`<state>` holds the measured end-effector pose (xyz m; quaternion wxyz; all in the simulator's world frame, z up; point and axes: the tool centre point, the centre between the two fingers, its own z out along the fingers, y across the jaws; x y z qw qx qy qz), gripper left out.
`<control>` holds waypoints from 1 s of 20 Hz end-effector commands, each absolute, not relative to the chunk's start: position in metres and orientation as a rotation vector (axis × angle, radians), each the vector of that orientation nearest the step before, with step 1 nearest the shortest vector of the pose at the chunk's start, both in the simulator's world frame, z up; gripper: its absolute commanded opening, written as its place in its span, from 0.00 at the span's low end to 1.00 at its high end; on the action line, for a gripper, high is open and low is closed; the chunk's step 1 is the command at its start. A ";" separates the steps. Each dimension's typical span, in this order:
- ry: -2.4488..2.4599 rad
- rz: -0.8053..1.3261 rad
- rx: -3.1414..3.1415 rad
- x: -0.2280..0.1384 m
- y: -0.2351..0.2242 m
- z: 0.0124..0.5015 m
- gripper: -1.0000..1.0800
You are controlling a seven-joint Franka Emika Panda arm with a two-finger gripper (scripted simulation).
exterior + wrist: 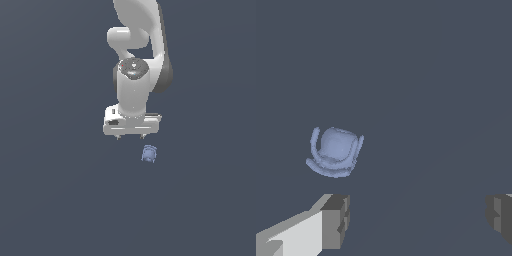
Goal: Pick up the object and move it to a goal position.
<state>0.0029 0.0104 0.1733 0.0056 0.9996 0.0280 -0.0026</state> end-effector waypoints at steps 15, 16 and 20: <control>-0.136 -0.003 3.133 0.008 0.057 0.133 0.96; -0.161 -0.003 3.132 0.009 0.062 0.129 0.96; -0.247 -0.001 3.129 0.009 0.079 0.113 0.96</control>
